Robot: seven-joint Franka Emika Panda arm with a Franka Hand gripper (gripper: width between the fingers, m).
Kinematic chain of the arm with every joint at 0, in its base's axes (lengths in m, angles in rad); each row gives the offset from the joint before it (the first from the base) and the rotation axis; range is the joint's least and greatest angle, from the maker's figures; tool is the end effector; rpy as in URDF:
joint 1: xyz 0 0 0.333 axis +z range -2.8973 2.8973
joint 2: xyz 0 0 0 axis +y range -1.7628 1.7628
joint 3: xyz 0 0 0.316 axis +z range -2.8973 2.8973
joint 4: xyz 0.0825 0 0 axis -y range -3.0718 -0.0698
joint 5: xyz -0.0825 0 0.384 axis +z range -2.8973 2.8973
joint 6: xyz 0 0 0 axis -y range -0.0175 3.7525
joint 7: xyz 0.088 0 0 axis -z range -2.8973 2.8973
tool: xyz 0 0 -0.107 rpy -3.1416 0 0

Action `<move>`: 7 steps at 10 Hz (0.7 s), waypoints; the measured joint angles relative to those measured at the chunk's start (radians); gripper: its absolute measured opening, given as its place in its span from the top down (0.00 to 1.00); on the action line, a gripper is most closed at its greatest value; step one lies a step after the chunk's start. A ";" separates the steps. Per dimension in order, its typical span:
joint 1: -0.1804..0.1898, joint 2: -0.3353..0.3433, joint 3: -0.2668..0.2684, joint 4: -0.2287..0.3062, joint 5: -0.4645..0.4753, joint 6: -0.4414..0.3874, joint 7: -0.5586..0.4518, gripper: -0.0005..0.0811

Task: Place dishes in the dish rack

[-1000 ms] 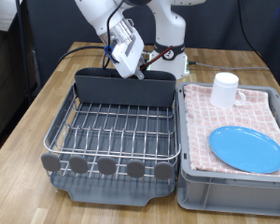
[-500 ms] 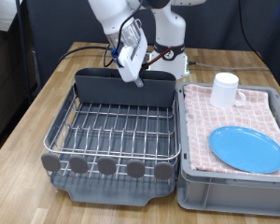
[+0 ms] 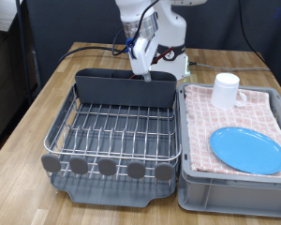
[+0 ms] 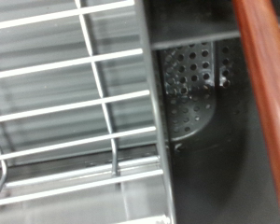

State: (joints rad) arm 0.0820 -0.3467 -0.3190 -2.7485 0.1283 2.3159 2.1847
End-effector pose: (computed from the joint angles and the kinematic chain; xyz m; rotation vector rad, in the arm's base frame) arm 0.3606 -0.0754 0.3106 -0.9922 2.9394 0.3467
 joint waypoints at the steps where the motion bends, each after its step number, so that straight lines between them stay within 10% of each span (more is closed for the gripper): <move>1: -0.009 -0.032 0.033 0.000 -0.046 -0.027 0.056 0.01; 7: -0.029 -0.140 0.150 0.030 -0.169 -0.161 0.227 0.01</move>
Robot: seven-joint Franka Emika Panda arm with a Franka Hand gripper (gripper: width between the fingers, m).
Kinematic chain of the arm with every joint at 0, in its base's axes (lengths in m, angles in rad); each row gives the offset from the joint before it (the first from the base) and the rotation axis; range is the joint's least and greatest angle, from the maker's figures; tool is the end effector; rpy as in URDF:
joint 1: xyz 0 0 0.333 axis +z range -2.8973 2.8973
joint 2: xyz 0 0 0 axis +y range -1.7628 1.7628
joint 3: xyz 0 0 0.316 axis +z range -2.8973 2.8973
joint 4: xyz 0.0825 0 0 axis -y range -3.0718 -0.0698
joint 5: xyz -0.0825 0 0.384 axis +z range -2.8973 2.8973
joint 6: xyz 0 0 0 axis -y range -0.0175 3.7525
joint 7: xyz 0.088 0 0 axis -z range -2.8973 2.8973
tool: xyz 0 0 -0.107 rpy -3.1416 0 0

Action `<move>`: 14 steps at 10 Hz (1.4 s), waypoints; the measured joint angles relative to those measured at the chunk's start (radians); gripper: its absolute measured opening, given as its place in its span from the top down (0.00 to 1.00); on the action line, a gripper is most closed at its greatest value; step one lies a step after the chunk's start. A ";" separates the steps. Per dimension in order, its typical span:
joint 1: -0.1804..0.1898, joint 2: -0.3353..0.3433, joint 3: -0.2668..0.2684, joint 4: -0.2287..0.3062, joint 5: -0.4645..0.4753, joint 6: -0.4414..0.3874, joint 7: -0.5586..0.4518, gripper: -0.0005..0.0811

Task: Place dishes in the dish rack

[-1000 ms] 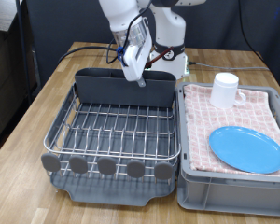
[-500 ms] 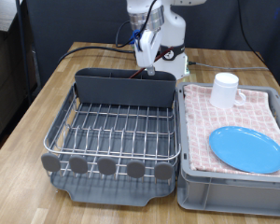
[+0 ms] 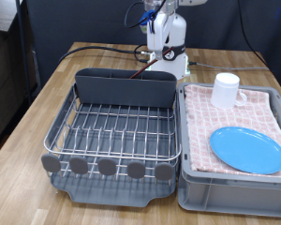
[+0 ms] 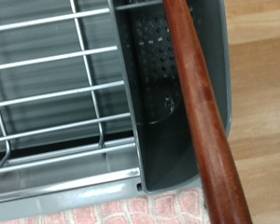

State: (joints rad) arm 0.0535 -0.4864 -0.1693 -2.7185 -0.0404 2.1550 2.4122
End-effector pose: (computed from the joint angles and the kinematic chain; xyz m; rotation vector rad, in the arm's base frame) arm 0.3566 -0.0387 0.3644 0.9987 -2.9165 -0.1158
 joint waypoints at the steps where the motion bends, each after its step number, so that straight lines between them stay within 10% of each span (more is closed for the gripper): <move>1: 0.000 0.009 0.022 0.023 -0.046 -0.010 0.004 0.01; 5: 0.026 0.089 0.106 0.191 -0.127 -0.094 -0.022 0.01; 10: 0.137 0.216 0.067 0.310 0.003 0.109 -0.498 0.01; 14: 0.153 0.268 0.085 0.367 0.002 0.074 -0.501 0.01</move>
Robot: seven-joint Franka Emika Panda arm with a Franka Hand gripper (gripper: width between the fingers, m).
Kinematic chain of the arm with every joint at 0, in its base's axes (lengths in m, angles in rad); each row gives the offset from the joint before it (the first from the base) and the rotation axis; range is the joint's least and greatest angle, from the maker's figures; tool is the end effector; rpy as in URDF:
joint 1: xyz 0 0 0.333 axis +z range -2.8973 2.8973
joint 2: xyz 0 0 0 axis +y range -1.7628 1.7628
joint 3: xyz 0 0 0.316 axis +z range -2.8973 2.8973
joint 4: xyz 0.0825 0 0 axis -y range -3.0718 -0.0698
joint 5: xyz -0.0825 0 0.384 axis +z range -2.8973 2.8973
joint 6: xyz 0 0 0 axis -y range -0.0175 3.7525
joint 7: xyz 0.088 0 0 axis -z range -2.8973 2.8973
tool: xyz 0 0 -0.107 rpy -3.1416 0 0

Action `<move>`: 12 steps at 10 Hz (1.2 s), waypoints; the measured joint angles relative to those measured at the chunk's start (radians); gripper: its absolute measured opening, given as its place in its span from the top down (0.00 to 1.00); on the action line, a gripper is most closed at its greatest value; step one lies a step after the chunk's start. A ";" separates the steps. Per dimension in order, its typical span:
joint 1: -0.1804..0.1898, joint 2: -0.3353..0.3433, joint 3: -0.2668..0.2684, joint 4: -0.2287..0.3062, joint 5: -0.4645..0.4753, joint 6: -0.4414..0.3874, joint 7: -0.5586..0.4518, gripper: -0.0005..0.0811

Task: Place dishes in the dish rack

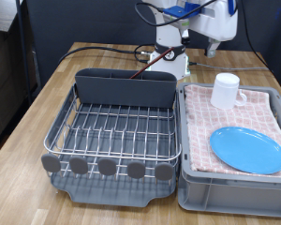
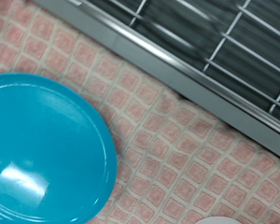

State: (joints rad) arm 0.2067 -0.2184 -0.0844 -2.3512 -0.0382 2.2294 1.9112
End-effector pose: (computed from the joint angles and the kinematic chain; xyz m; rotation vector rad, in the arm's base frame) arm 0.4756 0.0565 0.4262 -1.9461 2.3683 -0.0944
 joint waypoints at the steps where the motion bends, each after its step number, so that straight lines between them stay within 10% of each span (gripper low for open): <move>1: 0.012 0.037 0.008 0.032 0.004 0.000 -0.021 0.01; 8: 0.050 0.216 0.071 0.197 -0.003 -0.008 -0.045 0.01; 12: 0.043 0.271 0.069 0.122 0.111 0.210 -0.142 0.01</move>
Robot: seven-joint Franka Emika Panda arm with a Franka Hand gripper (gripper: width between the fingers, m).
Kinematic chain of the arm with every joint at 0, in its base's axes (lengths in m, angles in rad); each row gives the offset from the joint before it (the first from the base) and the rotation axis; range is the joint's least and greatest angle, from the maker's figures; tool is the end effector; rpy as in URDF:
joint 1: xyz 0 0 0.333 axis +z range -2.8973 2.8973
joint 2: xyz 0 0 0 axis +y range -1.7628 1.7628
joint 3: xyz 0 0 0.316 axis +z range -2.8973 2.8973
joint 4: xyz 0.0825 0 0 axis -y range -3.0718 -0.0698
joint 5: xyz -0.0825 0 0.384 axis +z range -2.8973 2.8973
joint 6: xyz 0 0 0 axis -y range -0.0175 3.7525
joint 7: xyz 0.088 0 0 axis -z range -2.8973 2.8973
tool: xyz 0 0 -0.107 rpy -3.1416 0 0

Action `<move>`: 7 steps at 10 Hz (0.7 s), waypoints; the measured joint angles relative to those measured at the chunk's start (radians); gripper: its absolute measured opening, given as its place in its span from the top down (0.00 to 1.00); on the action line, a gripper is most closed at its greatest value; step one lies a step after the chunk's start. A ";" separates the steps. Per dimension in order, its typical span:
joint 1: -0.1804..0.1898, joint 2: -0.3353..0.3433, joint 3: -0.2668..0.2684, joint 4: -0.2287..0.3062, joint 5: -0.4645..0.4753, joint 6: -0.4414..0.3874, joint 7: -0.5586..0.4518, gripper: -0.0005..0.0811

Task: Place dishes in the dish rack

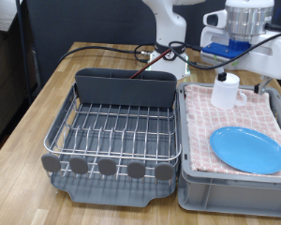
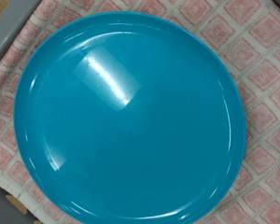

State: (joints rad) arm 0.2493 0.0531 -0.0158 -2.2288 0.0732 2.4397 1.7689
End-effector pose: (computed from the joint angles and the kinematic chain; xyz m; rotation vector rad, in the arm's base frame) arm 0.5328 0.1269 0.3642 -2.0900 2.1252 -0.0632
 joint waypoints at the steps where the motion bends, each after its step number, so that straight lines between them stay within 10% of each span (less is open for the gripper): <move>1: -0.002 0.006 0.000 -0.034 0.037 0.060 -0.039 0.01; 5: -0.004 0.012 0.005 -0.156 0.265 0.283 -0.304 0.01; 7: -0.003 0.012 0.002 -0.153 0.254 0.253 -0.281 0.01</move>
State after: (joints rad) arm 0.2463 0.0656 -0.0135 -2.3820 0.3267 2.6925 1.4881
